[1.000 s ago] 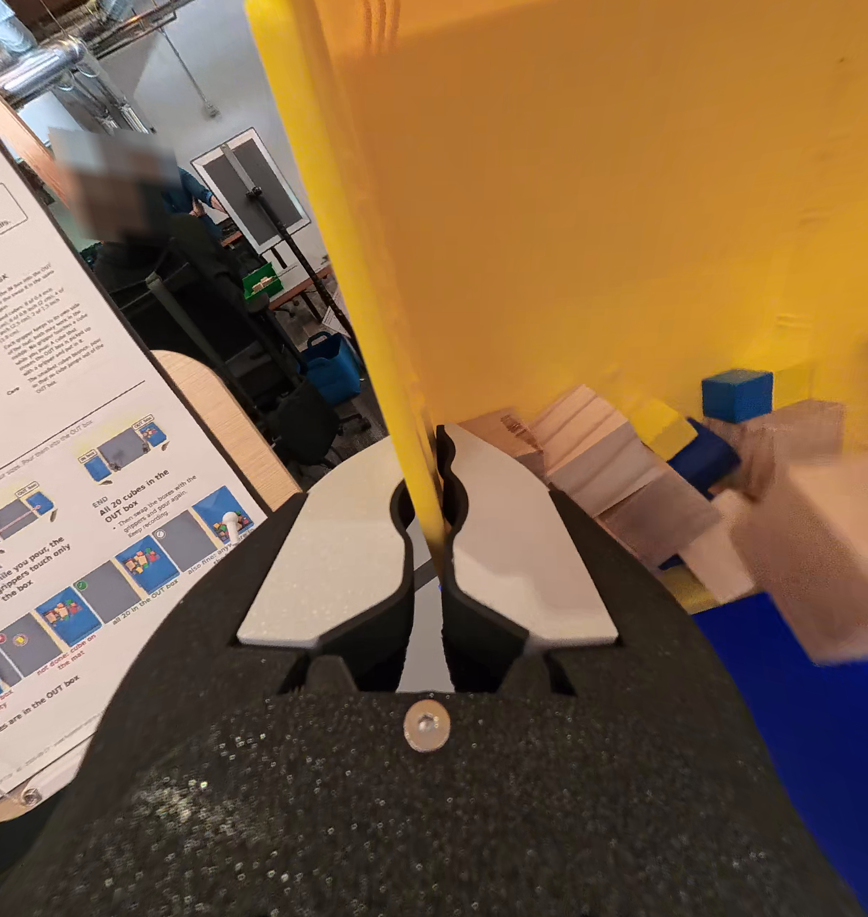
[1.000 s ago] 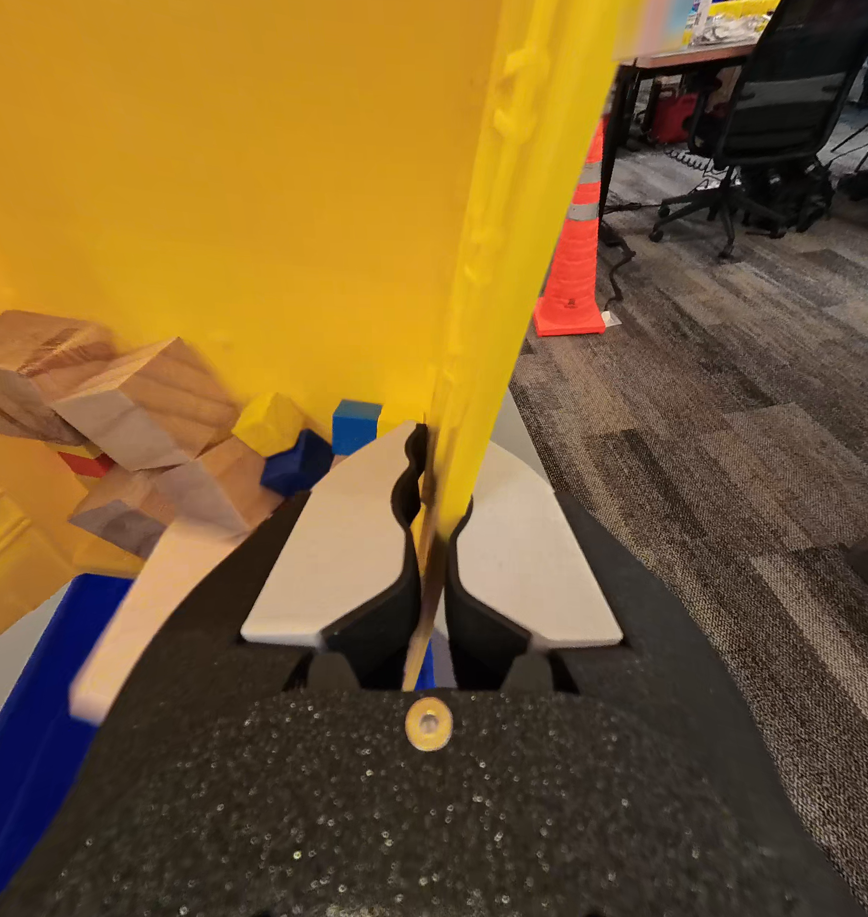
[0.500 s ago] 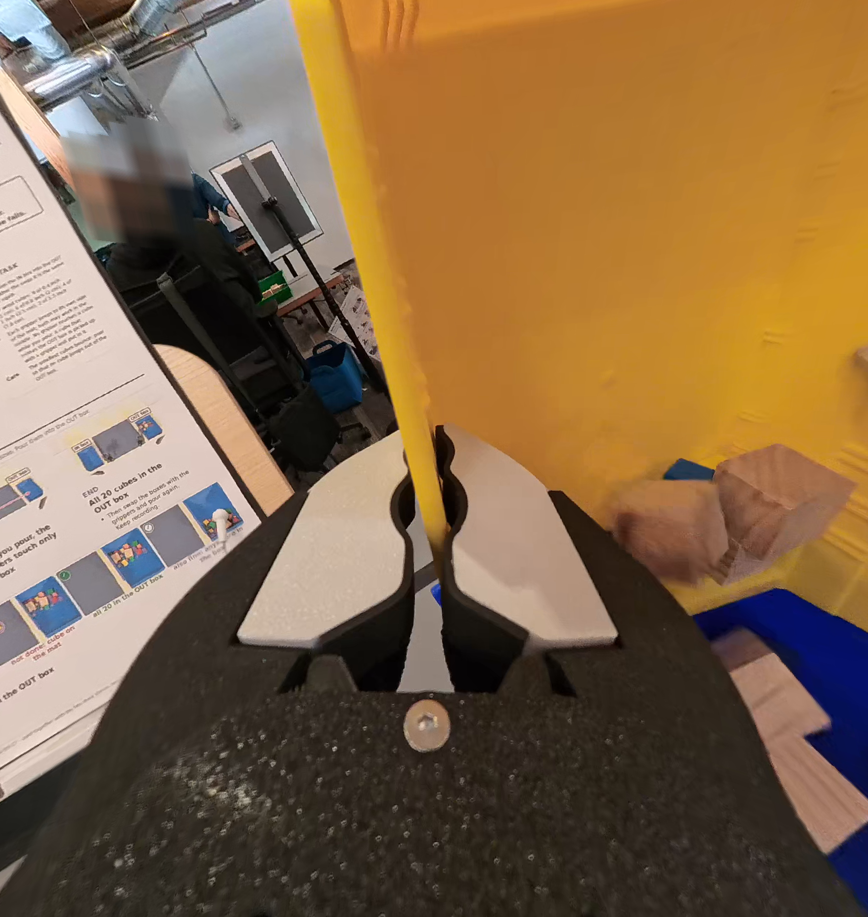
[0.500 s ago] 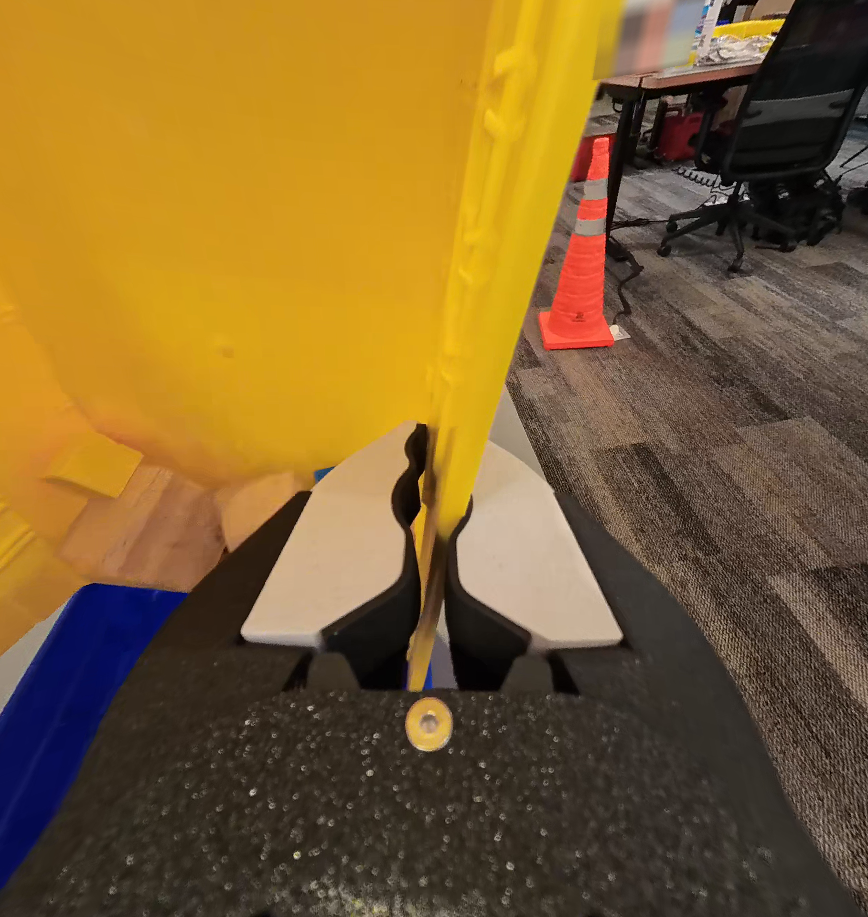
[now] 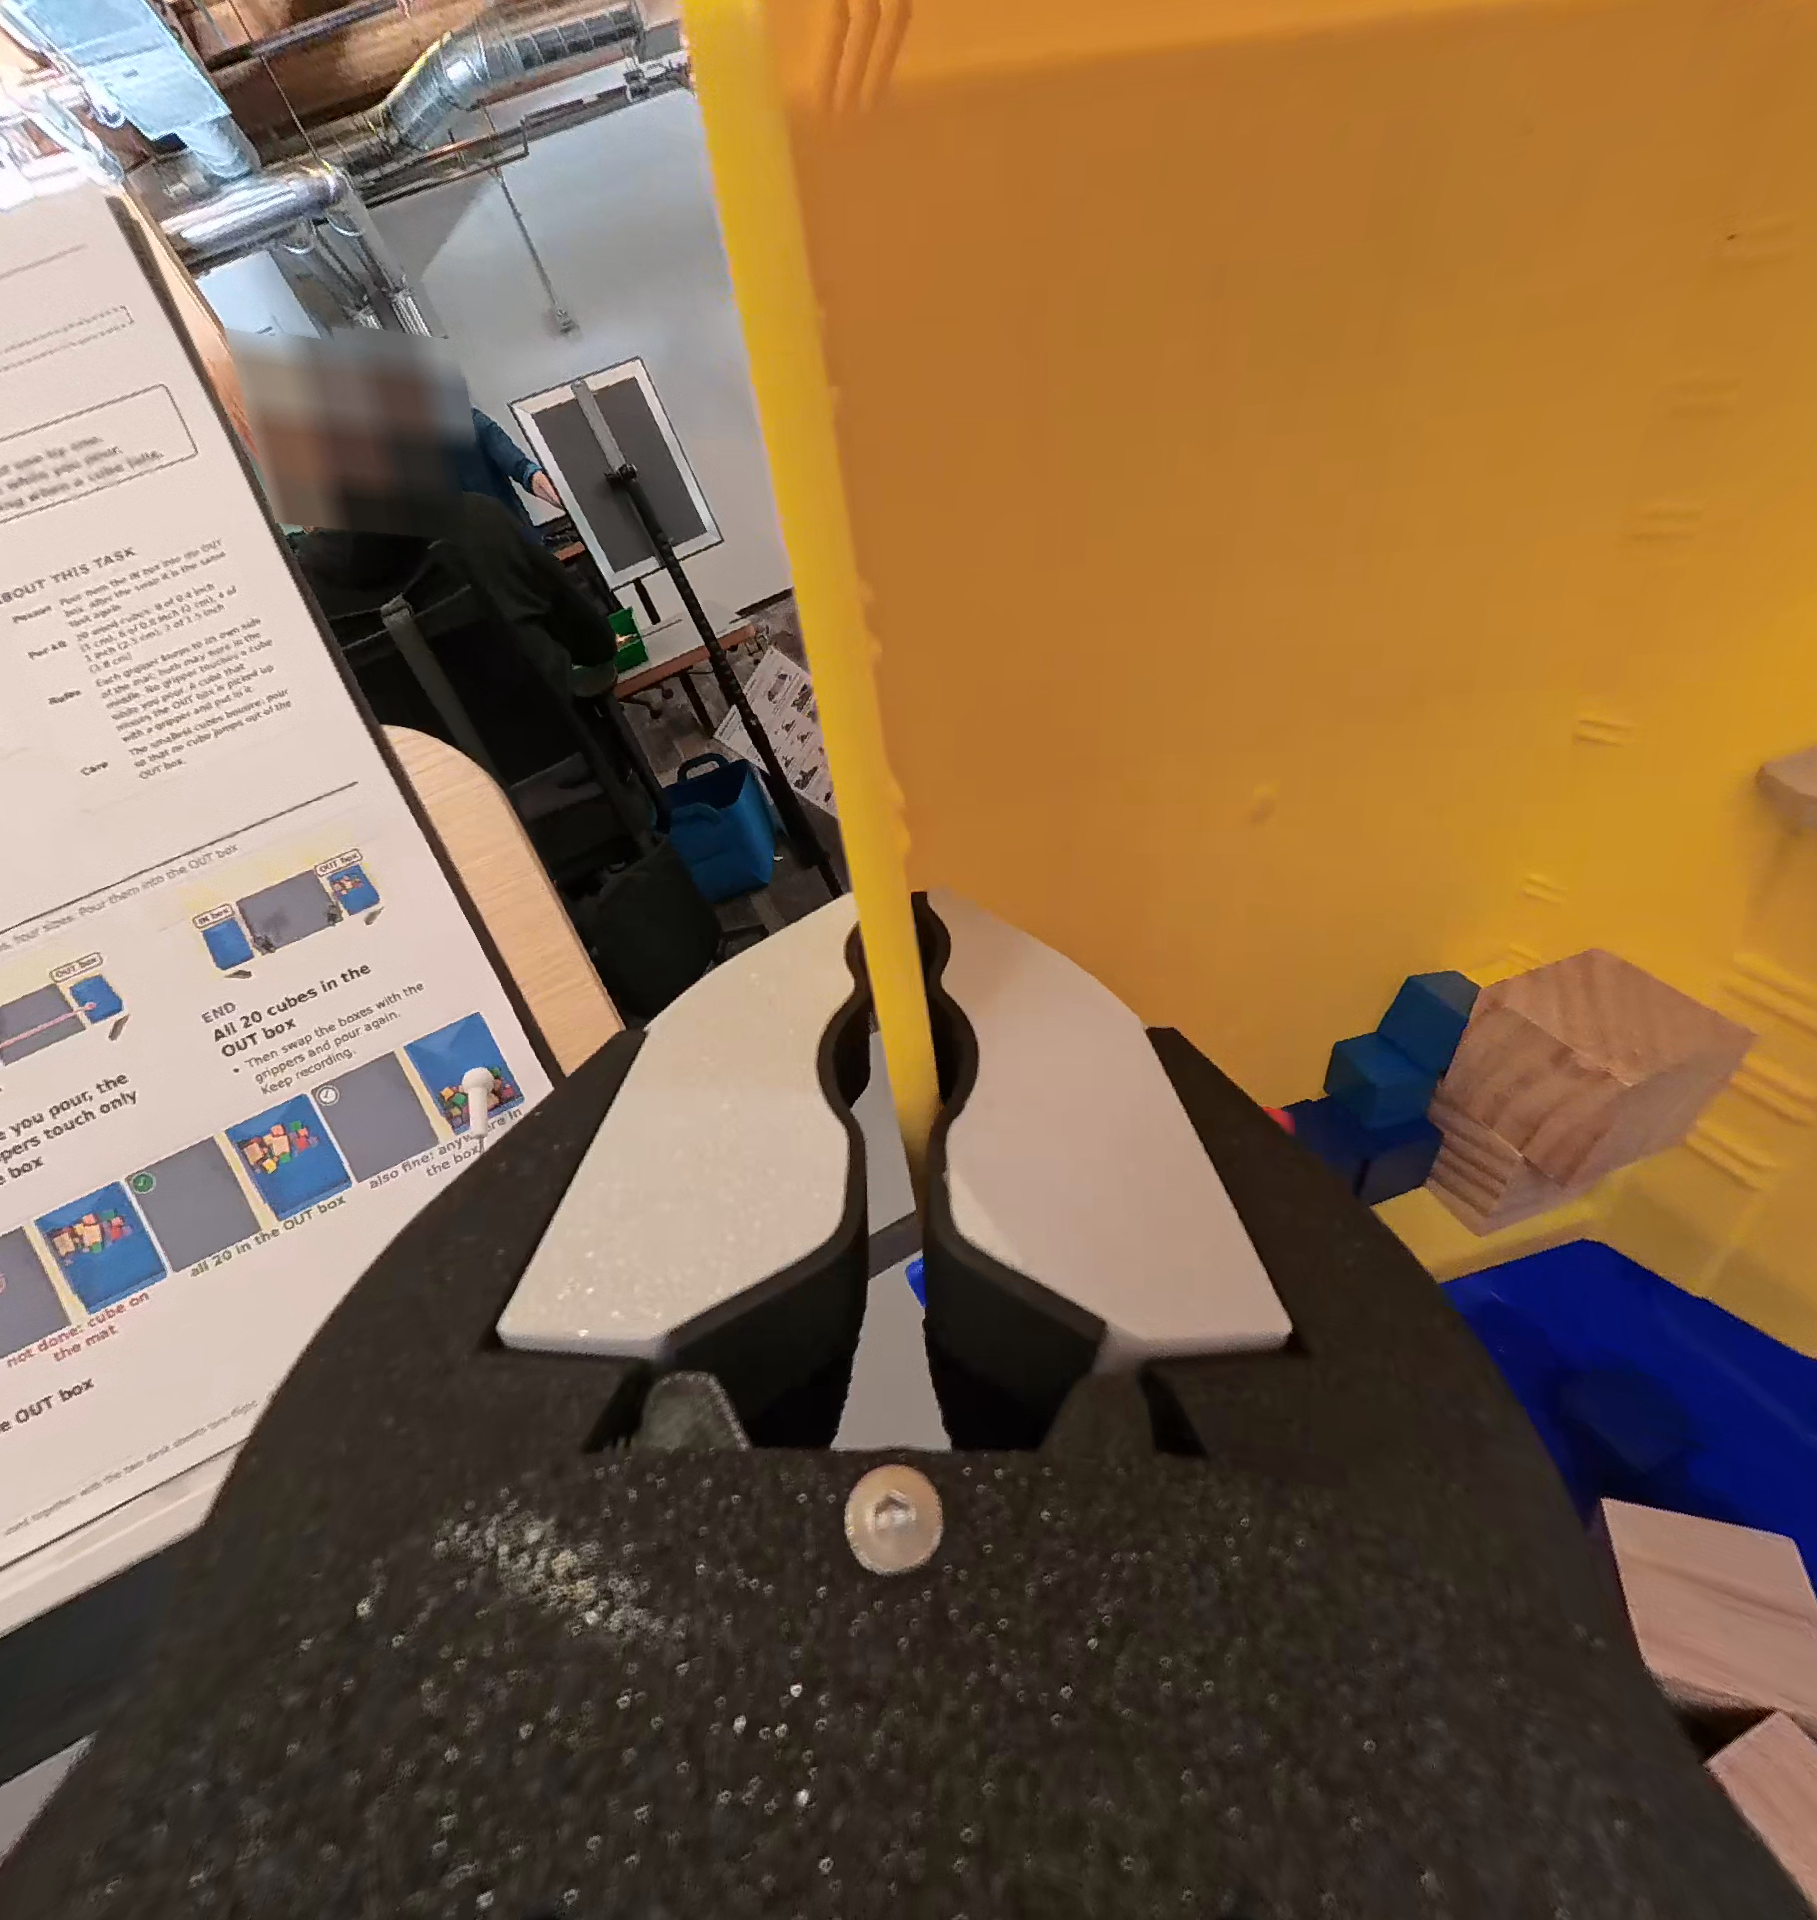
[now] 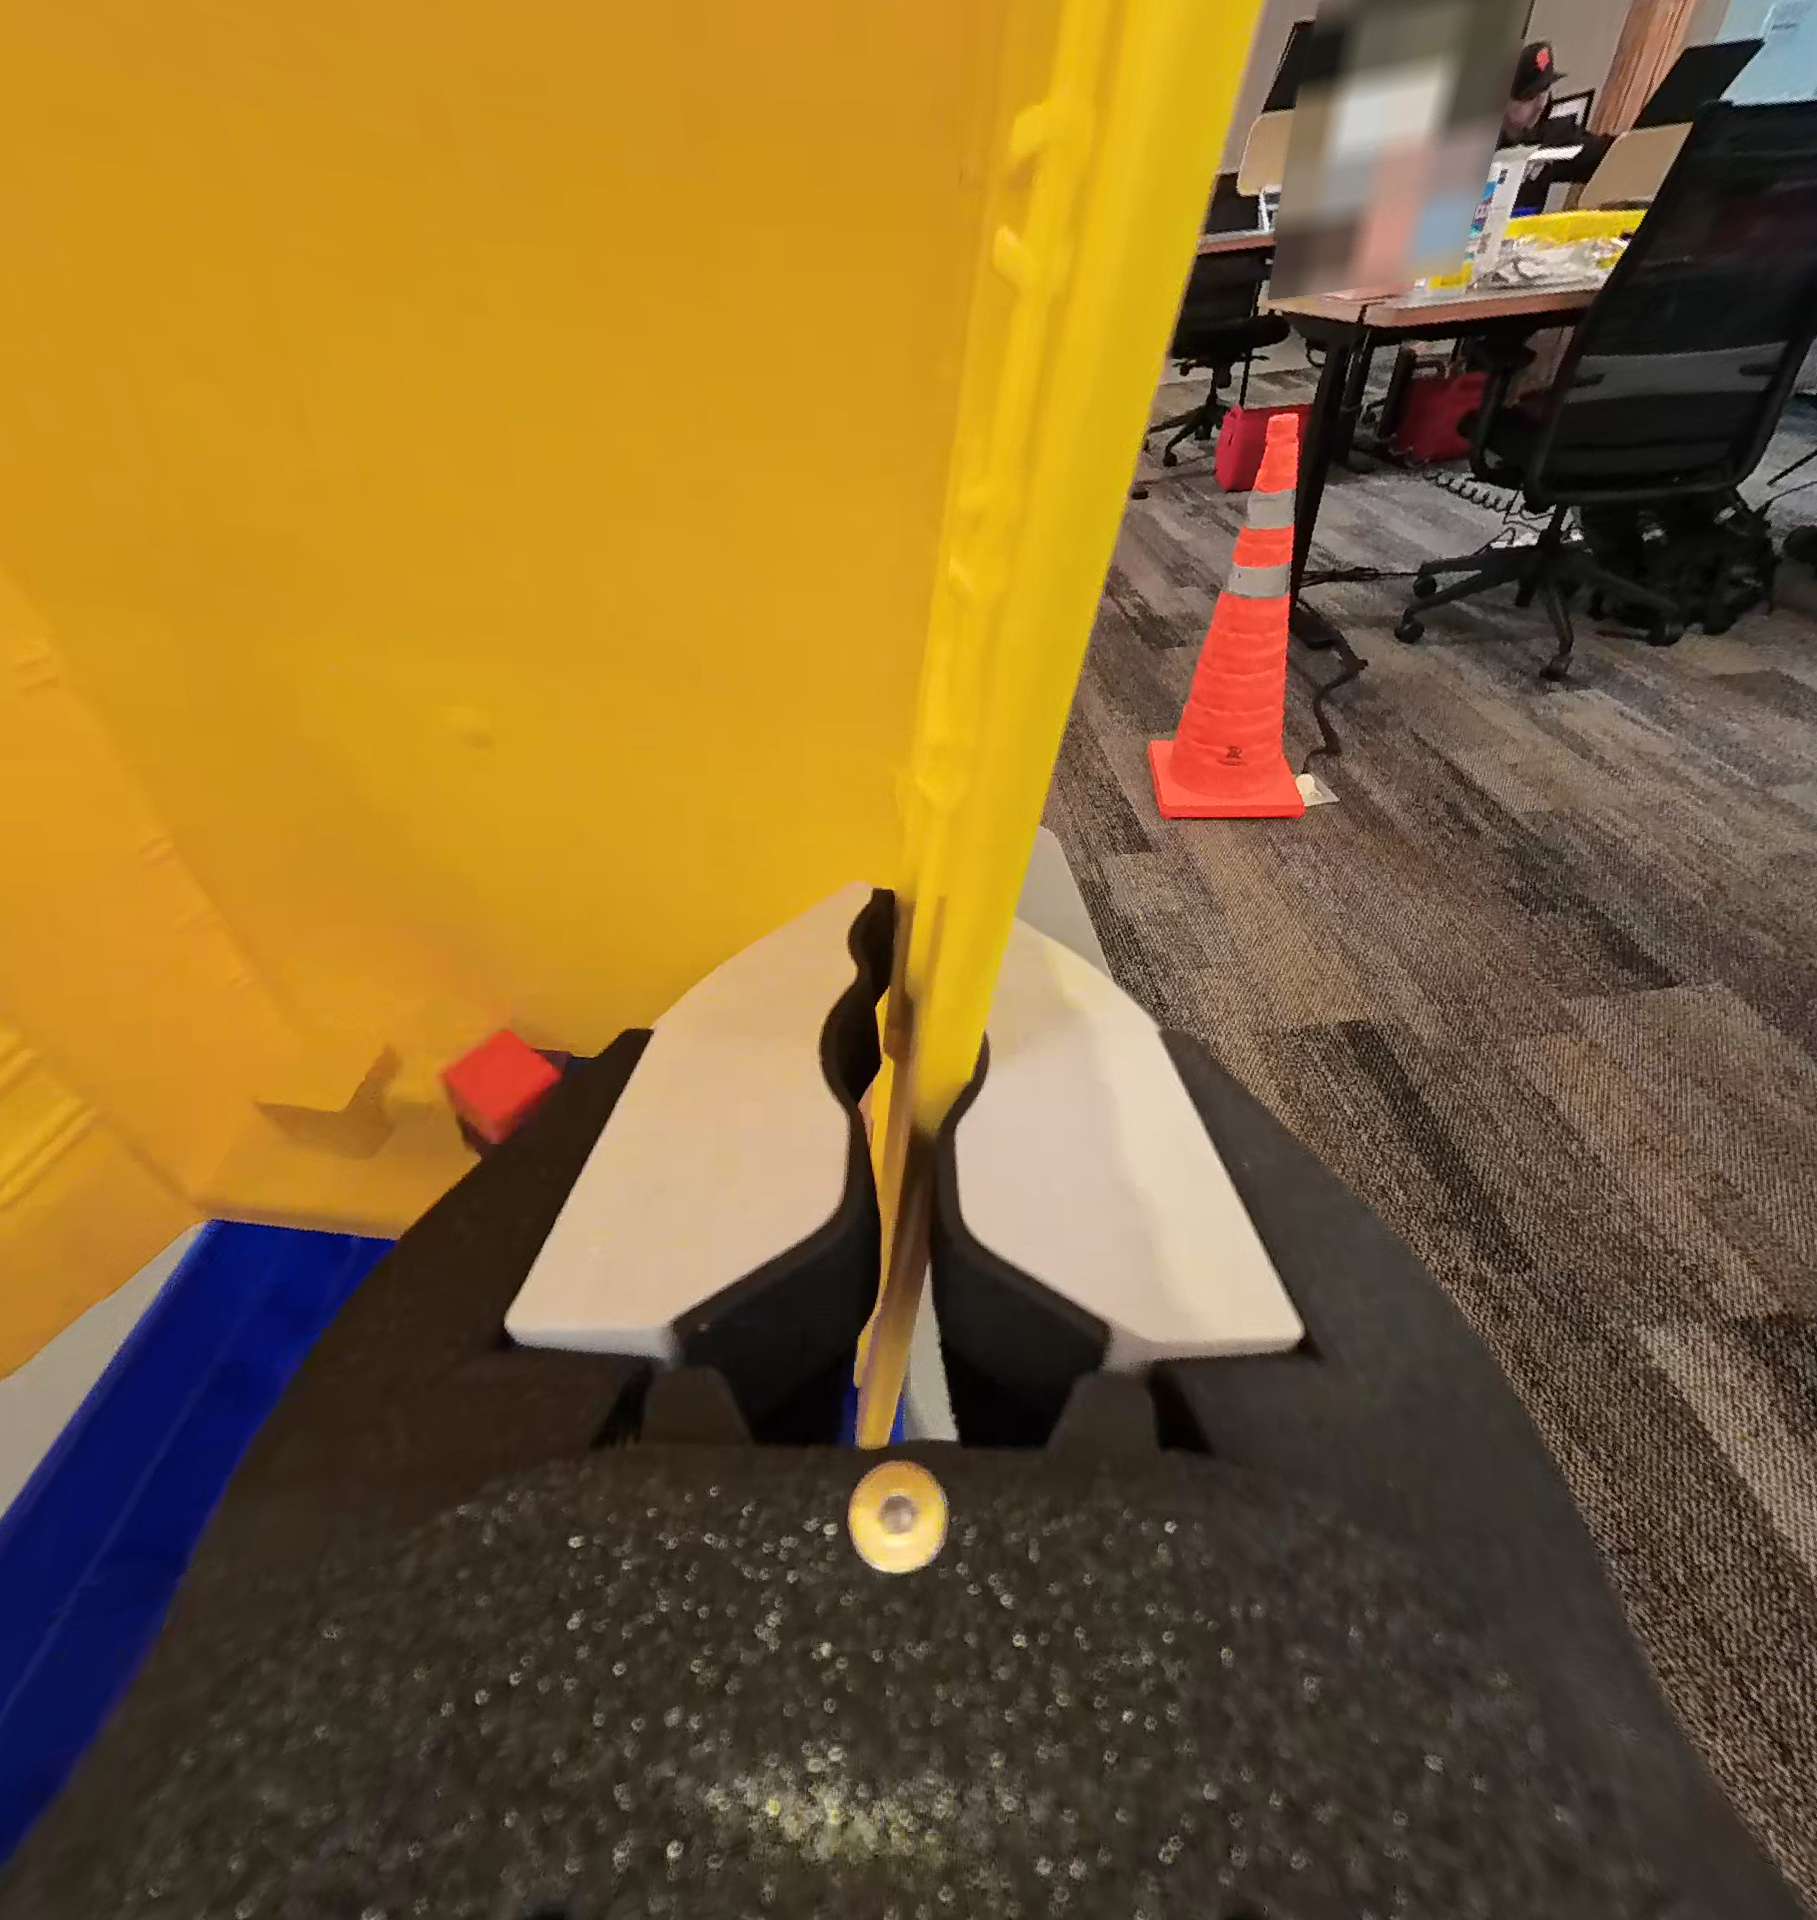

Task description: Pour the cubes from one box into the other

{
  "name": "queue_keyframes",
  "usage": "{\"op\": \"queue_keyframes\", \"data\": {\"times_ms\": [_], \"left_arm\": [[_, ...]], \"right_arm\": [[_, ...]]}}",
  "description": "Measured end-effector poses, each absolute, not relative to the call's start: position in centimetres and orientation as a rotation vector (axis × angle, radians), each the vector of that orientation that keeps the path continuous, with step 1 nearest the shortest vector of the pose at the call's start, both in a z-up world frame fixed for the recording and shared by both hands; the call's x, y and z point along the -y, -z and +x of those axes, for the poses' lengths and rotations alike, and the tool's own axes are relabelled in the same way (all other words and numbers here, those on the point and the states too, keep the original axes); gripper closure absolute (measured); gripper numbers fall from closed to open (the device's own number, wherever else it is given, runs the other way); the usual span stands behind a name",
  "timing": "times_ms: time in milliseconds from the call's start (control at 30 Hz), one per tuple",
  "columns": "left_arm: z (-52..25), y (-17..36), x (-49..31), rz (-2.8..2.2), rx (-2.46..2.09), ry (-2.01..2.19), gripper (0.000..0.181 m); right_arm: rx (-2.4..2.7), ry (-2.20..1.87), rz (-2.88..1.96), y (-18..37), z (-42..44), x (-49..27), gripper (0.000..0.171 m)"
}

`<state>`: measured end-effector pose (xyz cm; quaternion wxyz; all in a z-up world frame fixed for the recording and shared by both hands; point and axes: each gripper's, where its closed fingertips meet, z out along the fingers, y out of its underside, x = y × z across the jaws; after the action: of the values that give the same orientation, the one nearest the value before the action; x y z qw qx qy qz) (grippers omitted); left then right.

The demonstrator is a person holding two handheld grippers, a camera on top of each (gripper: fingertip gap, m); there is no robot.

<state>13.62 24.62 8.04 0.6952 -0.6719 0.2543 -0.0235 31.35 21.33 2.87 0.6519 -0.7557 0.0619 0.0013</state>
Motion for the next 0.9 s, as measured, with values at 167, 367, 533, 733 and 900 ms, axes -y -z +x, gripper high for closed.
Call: {"op": "queue_keyframes", "data": {"times_ms": [167, 367, 533, 733, 900], "left_arm": [[13.7, -9.0, -24.4, -1.471, -0.578, 0.018, 0.176], [12.9, -11.3, -23.5, -1.361, -0.578, 0.006, 0.177], [12.9, -12.2, -22.7, -1.255, -0.582, -0.072, 0.177], [13.0, -12.2, -23.4, -1.261, -0.602, -0.084, 0.177], [13.3, -12.3, -23.7, -1.260, -0.615, -0.103, 0.177]], "right_arm": [[-0.158, -0.039, -1.688, -3.0, 31.3, -21.5, 0.166], [-0.123, -0.049, -1.574, -4.0, 30.1, -21.0, 0.165], [-0.197, -0.163, -1.505, -3.9, 29.8, -21.6, 0.166], [-0.213, -0.171, -1.513, -3.3, 29.6, -22.0, 0.166], [-0.228, -0.193, -1.527, -3.1, 29.7, -22.5, 0.166]]}}
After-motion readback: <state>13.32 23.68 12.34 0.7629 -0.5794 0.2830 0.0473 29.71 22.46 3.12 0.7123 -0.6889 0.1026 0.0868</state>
